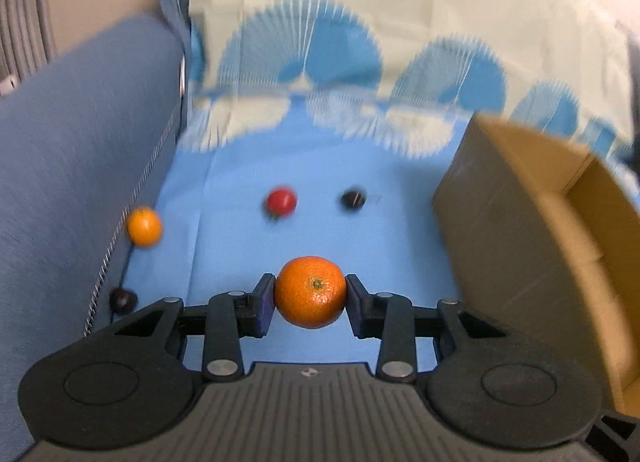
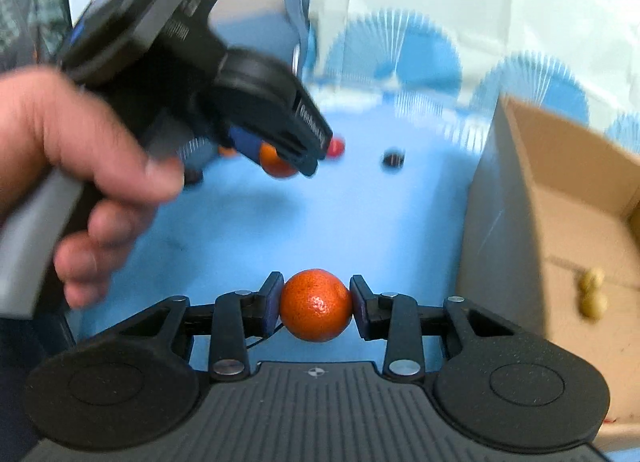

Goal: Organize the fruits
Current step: 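Carry both held oranges over the cardboard box with both grippers, then open both grippers to drop the oranges into the box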

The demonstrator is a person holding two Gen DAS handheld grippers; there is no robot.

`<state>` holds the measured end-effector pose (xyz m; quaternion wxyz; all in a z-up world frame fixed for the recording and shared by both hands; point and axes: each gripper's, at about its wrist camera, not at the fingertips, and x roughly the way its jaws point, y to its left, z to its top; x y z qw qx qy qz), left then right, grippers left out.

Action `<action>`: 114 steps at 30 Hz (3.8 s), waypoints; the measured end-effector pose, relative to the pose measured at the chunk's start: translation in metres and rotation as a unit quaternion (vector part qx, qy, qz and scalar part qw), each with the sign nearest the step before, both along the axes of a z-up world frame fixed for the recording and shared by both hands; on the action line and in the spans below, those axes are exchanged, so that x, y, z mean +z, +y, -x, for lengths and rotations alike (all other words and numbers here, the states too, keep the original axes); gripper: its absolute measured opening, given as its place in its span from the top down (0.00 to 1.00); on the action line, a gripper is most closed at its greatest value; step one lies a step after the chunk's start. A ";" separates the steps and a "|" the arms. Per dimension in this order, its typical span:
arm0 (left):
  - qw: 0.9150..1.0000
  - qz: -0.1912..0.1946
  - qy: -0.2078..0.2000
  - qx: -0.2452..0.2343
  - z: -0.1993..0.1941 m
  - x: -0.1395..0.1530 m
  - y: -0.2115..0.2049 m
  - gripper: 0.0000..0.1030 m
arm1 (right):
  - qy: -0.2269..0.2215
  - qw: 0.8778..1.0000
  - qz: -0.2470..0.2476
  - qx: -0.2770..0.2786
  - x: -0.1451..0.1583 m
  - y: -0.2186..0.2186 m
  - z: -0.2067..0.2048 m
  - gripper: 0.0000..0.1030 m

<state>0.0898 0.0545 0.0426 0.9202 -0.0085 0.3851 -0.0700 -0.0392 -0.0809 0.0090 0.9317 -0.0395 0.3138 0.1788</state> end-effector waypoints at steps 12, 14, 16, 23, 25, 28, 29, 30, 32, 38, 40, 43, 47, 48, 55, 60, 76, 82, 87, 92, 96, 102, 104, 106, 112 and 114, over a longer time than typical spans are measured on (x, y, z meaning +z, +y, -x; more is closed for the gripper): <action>0.991 0.044 -0.126 -0.009 0.063 0.044 -0.022 0.60 | -0.154 0.984 -0.073 -0.057 0.084 -0.091 0.034 0.63; 0.989 0.049 -0.138 -0.017 0.071 0.045 -0.030 0.60 | -0.175 0.979 -0.068 -0.078 0.094 -0.115 0.027 0.63; 0.988 0.055 -0.144 -0.026 0.076 0.044 -0.040 0.60 | -0.193 0.975 -0.048 -0.098 0.100 -0.139 0.023 0.63; 0.982 0.028 -0.162 -0.093 0.085 0.031 -0.088 0.60 | -0.204 0.958 -0.033 -0.198 0.096 -0.228 0.014 0.63; 0.978 0.023 -0.170 -0.116 0.088 0.027 -0.102 0.60 | -0.198 0.953 -0.055 -0.224 0.094 -0.247 0.015 0.63; 0.972 0.017 -0.181 -0.146 0.090 0.021 -0.121 0.60 | -0.202 0.943 -0.063 -0.256 0.091 -0.264 0.017 0.63; 0.971 0.017 -0.184 -0.154 0.092 0.020 -0.126 0.60 | -0.205 0.940 -0.066 -0.264 0.090 -0.270 0.021 0.63; 0.969 0.020 -0.187 -0.162 0.093 0.019 -0.131 0.60 | -0.207 0.937 -0.070 -0.272 0.090 -0.276 0.024 0.63; 0.965 0.025 -0.194 -0.178 0.097 0.017 -0.140 0.60 | -0.203 0.933 -0.080 -0.286 0.088 -0.289 0.027 0.63; 0.951 0.022 -0.212 -0.225 0.106 0.013 -0.168 0.60 | -0.190 0.931 -0.071 -0.305 0.080 -0.303 0.028 0.63; 0.946 0.021 -0.218 -0.238 0.108 0.011 -0.176 0.60 | -0.188 0.931 -0.065 -0.305 0.079 -0.303 0.027 0.63; 0.940 0.017 -0.223 -0.256 0.109 0.007 -0.188 0.60 | -0.190 0.935 -0.027 -0.298 0.077 -0.296 0.021 0.63; 0.935 0.023 -0.228 -0.270 0.103 0.006 -0.202 0.60 | -0.185 0.939 -0.003 -0.289 0.075 -0.289 0.014 0.63; 0.935 0.027 -0.226 -0.272 0.100 0.006 -0.205 0.60 | -0.184 0.940 0.001 -0.288 0.074 -0.288 0.012 0.63; 0.941 0.056 -0.194 -0.272 0.067 0.006 -0.219 0.60 | -0.172 0.942 0.025 -0.286 0.070 -0.280 -0.003 0.63; 0.949 0.070 -0.166 -0.260 0.051 0.006 -0.218 0.60 | -0.169 0.945 0.029 -0.278 0.068 -0.272 -0.011 0.63; 0.959 0.048 -0.147 -0.237 0.040 0.003 -0.217 0.60 | -0.151 0.951 0.029 -0.268 0.063 -0.263 -0.024 0.63; 0.958 0.049 -0.148 -0.239 0.040 0.003 -0.218 0.60 | -0.145 0.951 0.029 -0.270 0.063 -0.264 -0.027 0.63; 0.958 0.049 -0.148 -0.239 0.041 0.003 -0.218 0.60 | -0.144 0.952 0.031 -0.267 0.062 -0.262 -0.028 0.63; 0.958 0.048 -0.150 -0.238 0.041 0.003 -0.218 0.60 | -0.142 0.953 0.031 -0.266 0.061 -0.261 -0.029 0.63; 0.960 0.050 -0.147 -0.234 0.040 0.003 -0.217 0.60 | -0.140 0.954 0.034 -0.264 0.061 -0.260 -0.031 0.63; 0.958 0.054 -0.148 -0.238 0.040 0.006 -0.218 0.52 | -0.130 0.955 0.040 -0.262 0.059 -0.258 -0.035 0.56; 0.956 0.053 -0.154 -0.243 0.043 0.007 -0.219 0.52 | -0.131 0.955 0.040 -0.262 0.060 -0.257 -0.035 0.54; 0.954 0.051 -0.164 -0.246 0.046 0.007 -0.219 0.52 | -0.133 0.955 0.041 -0.263 0.060 -0.257 -0.034 0.54; 0.946 0.054 -0.207 -0.243 0.055 0.011 -0.210 0.65 | -0.141 0.950 0.029 -0.277 0.062 -0.255 -0.030 0.54; 0.942 0.046 -0.227 -0.241 0.061 0.012 -0.206 0.80 | -0.149 0.947 0.022 -0.283 0.065 -0.254 -0.027 0.54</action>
